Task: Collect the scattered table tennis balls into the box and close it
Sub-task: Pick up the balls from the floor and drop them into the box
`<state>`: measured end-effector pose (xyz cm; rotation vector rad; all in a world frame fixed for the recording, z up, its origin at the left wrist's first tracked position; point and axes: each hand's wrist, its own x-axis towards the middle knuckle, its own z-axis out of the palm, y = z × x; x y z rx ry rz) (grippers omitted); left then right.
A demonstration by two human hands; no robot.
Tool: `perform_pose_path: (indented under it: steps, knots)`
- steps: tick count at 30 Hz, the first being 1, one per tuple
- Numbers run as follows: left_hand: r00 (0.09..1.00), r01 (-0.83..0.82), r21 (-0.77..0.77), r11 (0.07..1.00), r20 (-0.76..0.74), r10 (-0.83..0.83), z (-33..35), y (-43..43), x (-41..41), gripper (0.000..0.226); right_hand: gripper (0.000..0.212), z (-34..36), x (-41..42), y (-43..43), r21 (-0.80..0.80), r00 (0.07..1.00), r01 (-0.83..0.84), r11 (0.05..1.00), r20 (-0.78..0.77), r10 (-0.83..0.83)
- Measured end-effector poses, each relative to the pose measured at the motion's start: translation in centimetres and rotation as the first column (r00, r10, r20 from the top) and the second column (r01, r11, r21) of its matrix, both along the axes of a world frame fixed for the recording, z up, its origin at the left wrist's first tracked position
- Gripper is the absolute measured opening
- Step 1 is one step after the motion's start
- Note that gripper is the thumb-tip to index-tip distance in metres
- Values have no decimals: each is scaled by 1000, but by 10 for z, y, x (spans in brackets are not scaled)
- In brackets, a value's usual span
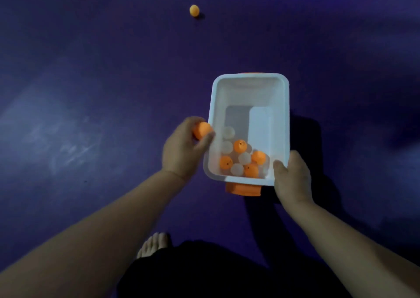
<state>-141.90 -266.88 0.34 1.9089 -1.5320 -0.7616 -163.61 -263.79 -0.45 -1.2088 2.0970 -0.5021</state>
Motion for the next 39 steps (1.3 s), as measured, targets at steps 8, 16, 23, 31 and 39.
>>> perform_pose_path:
  steps: [8, 16, 23, 31, 39]
  knots:
    - [985, -138, 296, 945, 138, 101, 176, -17, 29, 53, 7, 173, 64, -23, 113, 997, -82, 990, 9, 81]
    - [999, -45, 527, 849, 34, 31, 356, -49, 119, 18, 8, 378, 134, -82, 169, 986, -166, 972, 57, 158]
    - [981, -192, 469, 862, 118, 154, 464, -100, 171, 14, 7, 470, 191, -145, 163, 978, -188, 969, 120, 170]
    - [955, -281, 439, 854, 35, 296, 530, -151, 183, 27, 5, 534, 204, -223, 128, 931, -361, 924, 104, 349]
    - [855, -503, 359, 786, 78, 512, 551, -214, 200, 13, 12, 558, 228, -322, 161, 820, -572, 804, 135, 556]
